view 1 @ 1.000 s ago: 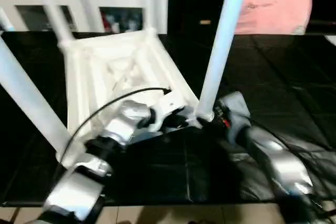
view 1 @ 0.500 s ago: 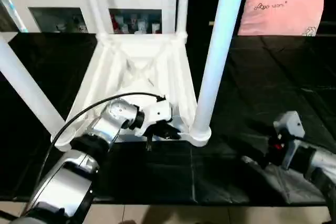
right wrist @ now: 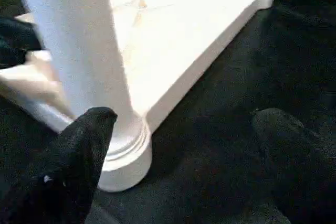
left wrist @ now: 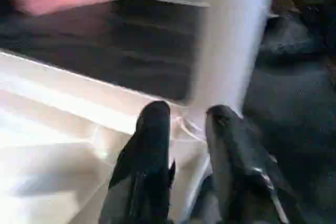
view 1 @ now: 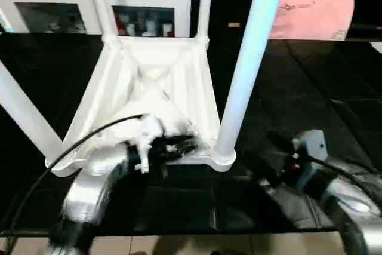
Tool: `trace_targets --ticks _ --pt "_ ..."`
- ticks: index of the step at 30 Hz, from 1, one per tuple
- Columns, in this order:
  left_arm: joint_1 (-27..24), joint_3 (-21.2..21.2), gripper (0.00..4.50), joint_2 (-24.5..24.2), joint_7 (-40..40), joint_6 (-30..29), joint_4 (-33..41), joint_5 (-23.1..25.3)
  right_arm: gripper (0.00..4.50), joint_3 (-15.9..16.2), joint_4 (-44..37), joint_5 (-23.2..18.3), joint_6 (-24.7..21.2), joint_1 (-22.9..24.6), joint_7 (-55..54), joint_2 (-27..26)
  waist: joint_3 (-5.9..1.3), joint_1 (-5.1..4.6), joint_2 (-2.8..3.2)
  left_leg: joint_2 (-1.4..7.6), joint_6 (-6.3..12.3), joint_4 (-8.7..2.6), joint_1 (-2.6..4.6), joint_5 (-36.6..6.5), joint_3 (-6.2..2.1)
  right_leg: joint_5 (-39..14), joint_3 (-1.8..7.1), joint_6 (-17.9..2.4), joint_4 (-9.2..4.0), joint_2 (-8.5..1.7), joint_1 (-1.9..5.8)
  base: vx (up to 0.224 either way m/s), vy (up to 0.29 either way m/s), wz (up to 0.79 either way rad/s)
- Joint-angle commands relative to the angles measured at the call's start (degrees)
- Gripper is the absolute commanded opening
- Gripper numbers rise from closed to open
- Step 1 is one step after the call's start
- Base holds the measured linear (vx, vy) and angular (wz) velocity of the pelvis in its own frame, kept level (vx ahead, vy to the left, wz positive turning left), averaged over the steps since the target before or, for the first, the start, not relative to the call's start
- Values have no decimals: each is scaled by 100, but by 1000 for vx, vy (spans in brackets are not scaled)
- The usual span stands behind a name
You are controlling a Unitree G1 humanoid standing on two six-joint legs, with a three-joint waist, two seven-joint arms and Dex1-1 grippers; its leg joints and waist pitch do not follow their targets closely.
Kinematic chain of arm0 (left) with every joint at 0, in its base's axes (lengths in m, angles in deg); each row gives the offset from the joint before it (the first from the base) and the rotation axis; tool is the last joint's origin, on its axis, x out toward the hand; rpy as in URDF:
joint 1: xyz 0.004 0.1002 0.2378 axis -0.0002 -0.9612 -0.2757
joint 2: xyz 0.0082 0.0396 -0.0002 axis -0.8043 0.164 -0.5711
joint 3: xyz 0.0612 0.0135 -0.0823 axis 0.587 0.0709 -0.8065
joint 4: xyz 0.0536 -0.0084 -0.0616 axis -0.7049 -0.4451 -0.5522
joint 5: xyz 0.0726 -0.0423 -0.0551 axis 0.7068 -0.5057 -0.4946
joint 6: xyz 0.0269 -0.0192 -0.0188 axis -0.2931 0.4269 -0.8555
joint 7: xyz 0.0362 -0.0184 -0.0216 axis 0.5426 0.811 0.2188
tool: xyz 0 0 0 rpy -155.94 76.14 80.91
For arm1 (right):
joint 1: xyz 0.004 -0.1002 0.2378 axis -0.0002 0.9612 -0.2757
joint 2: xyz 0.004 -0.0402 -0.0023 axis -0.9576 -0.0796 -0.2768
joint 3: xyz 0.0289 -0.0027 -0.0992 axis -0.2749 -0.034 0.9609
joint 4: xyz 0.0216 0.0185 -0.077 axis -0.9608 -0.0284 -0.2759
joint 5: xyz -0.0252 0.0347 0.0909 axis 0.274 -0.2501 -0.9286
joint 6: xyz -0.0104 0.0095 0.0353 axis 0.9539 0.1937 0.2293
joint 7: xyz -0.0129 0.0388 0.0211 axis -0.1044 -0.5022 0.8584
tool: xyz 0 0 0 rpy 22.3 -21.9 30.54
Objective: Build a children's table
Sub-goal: Rotate leg to tighten, then move to table
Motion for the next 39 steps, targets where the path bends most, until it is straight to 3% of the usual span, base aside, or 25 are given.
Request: trace_targets --ticks 1,3,7,11,13,15,16,18,19,20,21,23,24,25,26,27,28,29,30,31,32,33,34,37,39 --pt "-218 -358 155 179 -770 -136 427 111 450 45 -18 159 97 63 -293 -109 -275 -3 -90 128 270 -346 13 -1539 -5 -2944 252 -415 -586 -392 193 0 0 0" --pt "-757 -828 167 580 -1841 -330 951 319 450 216 -49 302 144 161 -595 -349 -266 -34 -100 181 191 -368 -26 -1621 -30 -2823 241 -404 -551 -394 197 0 0 0" --pt "-951 -887 167 714 -2280 -419 1159 394 450 362 28 388 102 177 -810 -473 -262 -49 -157 148 192 -392 -14 -1801 -53 -2873 234 -155 -602 -342 176 0 0 0" --pt "-954 -877 167 707 -2509 -472 1146 531 450 391 56 360 80 174 -917 -617 -263 -51 -112 154 129 -417 0 -1977 -74 -2665 248 -146 -605 -342 169 0 0 0" --pt "-900 -882 167 676 -2646 -549 1131 558 450 383 74 365 108 158 -1023 -671 -281 -38 -78 152 166 -403 -53 -1651 -75 -2164 273 -254 -569 -341 176 0 0 0" --pt "-893 -872 167 681 -2762 -668 1223 599 450 392 75 369 117 153 -1101 -706 -376 -59 -80 90 616 -249 -196 -135 -11 -291 233 -778 -458 -251 127 0 0 0" --pt "-897 -858 167 670 -2804 -711 1259 610 450 402 72 359 123 155 -1116 -701 -468 -72 -80 -27 1085 -96 -317 1034 11 1117 165 -1099 -351 -202 81 0 0 0" --pt "-886 -816 167 604 -2872 -757 1289 649 450 412 102 357 152 142 -1125 -688 -683 -68 -74 -179 1864 141 -444 2691 -5 3357 45 -1383 -180 -60 -30 -25 3 -1" --pt "-877 -806 167 578 -2898 -774 1287 671 450 413 113 365 159 134 -1124 -689 -664 -54 -42 -188 2041 139 -491 2555 5 3165 -16 -1384 -286 -54 -94 -99 11 0" --pt "-864 -801 167 556 -2913 -766 1278 690 450 413 124 373 164 120 -1120 -684 -635 -45 -34 -174 2031 154 -520 1415 36 1835 -56 -1281 -492 -116 -163 -99 11 0" --pt "-860 -799 167 549 -2919 -755 1275 693 450 412 127 376 165 114 -1120 -683 -524 -55 -2 -78 1651 128 -422 -363 54 -881 -143 -943 -785 -197 -192 -157 19 2" --pt "-840 -803 167 531 -2934 -770 1259 693 450 404 157 378 174 83 -1118 -679 -375 -133 61 34 1022 74 -163 -2055 5 -3285 -334 -334 -948 -185 -264 -183 52 -7" --pt "-832 -797 167 509 -2941 -768 1254 698 450 405 180 388 193 63 -1118 -670 -79 -115 246 720 162 -972 -477 -4908 -289 -3329 -579 321 273 38 296 -184 41 -19" --pt "-834 -796 167 499 -2952 -764 1260 704 450 409 184 382 203 57 -1108 -663 7 551 340 268 -691 -1251 -1146 -6009 554 -2157 -833 -197 1272 218 676 -180 37 1" --pt "-838 -790 167 491 -2968 -773 1276 705 450 415 180 372 206 57 -1107 -655 10 701 197 290 -454 -1132 -1148 -5875 642 -2205 -680 -165 1502 170 691 -180 37 1" --pt "-880 -807 167 464 -2996 -786 1310 716 450 466 178 402 255 53 -1024 -566 -182 1001 60 522 -468 -648 -1007 -4007 772 -3925 287 116 1763 -15 757 -128 -69 21" --pt "-899 -799 167 433 -3024 -787 1329 730 450 485 174 399 271 52 -987 -525 -361 541 -393 457 -490 606 -86 -2862 605 -6152 511 779 891 -361 -32 4 -192 28" --pt "-923 -803 167 406 -3028 -786 1341 718 450 494 151 307 261 62 -863 -485 -164 757 -118 -24 127 1165 -213 -638 -197 -7119 1253 729 -453 -836 -160 4 -192 28" --pt "-974 -861 167 400 -2995 -843 1394 611 450 534 98 201 262 79 -648 -399 -25 789 -151 -151 186 1181 -468 -462 -392 -6288 1402 545 -363 -596 94 19 -72 29" --pt "-1029 -921 197 388 -2969 -876 1452 506 450 575 53 96 268 87 -431 -309 56 818 -190 -123 11 1088 -433 -561 -457 -5900 1348 399 -303 -555 71 -61 31 44" --pt "-1078 -977 202 372 -2949 -846 1499 454 450 604 21 23 268 84 -273 -245 -126 935 -43 43 -182 725 73 -955 -445 -4513 1228 63 -72 -384 9 -61 31 44" --pt "-1122 -1026 202 355 -2936 -808 1545 415 450 629 -5 -35 269 78 -141 -189 -175 814 -9 122 -217 295 92 -1461 -416 -3021 839 -423 166 -106 59 -79 35 44" --pt "-1169 -1095 206 314 -3024 -771 1587 490 450 654 -6 -79 285 54 -20 -138 -224 750 28 297 -27 50 147 -1699 -465 -1736 706 -689 247 -121 93 -52 69 17" --pt "-1226 -1243 241 257 -3140 -712 1626 524 450 702 16 -159 325 4 166 -91 -291 613 101 323 269 -191 24 -1260 -445 -30 552 -814 154 -313 330 -19 94 7" --pt "-1225 -1441 244 242 -3480 -609 1605 668 450 850 75 -236 371 -84 365 -26 -322 497 3 264 335 -213 -34 -950 -389 476 518 -766 82 -379 458 4 105 -1"
